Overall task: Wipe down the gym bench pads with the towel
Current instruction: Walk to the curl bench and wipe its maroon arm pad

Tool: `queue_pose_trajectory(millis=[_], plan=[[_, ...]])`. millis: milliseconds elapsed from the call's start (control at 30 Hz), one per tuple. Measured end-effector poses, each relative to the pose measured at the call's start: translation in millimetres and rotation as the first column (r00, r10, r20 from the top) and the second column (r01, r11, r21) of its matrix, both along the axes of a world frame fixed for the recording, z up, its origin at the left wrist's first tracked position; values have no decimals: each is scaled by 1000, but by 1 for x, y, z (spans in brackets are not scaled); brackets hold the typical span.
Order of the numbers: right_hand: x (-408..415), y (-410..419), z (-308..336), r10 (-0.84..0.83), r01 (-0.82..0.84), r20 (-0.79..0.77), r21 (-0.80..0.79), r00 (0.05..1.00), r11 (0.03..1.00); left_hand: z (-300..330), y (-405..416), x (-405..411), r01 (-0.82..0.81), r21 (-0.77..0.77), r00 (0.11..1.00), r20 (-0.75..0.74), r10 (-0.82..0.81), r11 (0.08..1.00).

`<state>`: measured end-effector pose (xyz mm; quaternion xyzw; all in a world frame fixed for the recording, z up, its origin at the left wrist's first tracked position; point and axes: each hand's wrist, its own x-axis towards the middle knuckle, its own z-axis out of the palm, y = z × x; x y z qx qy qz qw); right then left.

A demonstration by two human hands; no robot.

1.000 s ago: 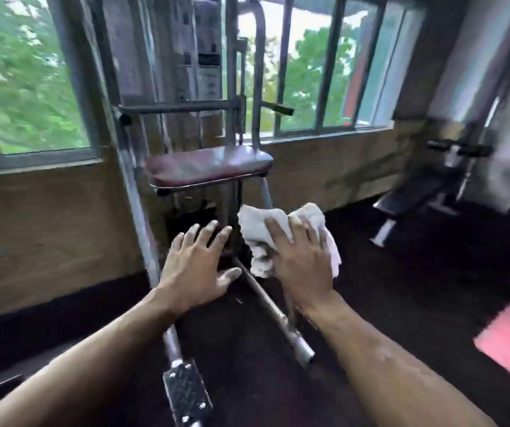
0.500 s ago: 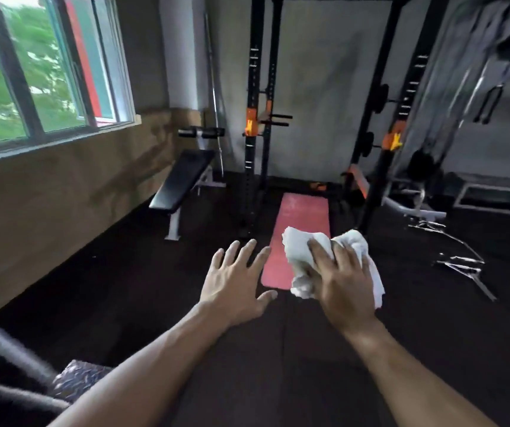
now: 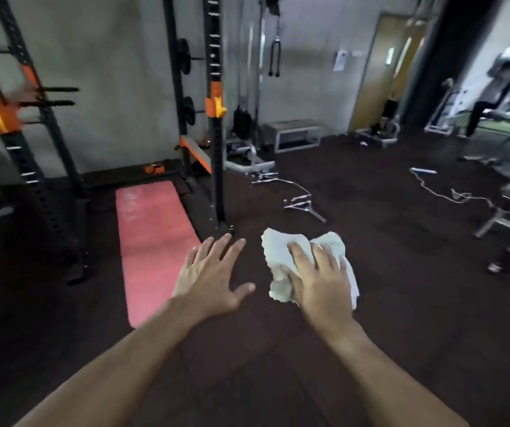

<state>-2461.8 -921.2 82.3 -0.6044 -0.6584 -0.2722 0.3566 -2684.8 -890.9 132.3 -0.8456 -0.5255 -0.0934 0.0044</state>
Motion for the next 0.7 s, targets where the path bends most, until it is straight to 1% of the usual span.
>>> queue_pose_trajectory(millis=[67, 100, 133, 200, 233, 300, 367, 433, 467, 600, 700], plan=[[26, 40, -2, -110, 110, 4, 38, 994, 993, -6, 62, 32, 94, 0, 996, 3, -94, 996], [32, 46, -2, -131, 131, 0, 39, 991, 991, -9, 70, 38, 113, -8, 994, -5, -113, 994], [46, 64, -3, -175, 174, 8, 62, 985, 983, -11, 95, 56, 155, -14, 988, -23, -156, 988], [74, 103, -13, -253, 250, 33, 90, 967, 964, -18, 148, 90, 228, 24, 973, -43, -227, 973], [91, 124, -17, -276, 274, 39, 63, 960, 960, -22, 174, 108, 252, 24, 967, -34, -251, 967], [123, 169, -23, -335, 334, 6, 12, 942, 942, -28, 228, 146, 311, 20, 949, -59, -310, 950], [153, 208, -31, -361, 358, -21, -79, 932, 930, -28, 278, 181, 344, 0, 937, -68, -343, 939], [187, 249, -28, -385, 381, -4, -138, 923, 914, -21, 331, 225, 374, 24, 925, -85, -370, 927], [203, 266, -21, -395, 386, -25, -157, 918, 909, -18, 352, 241, 392, 45, 918, -80, -388, 919], [269, 332, -8, -498, 480, -84, -170, 863, 861, -6, 434, 317, 474, 51, 879, -79, -470, 879], [332, 391, 2, -561, 541, -98, -173, 822, 823, -3, 505, 387, 560, 86, 828, -80, -555, 824]])
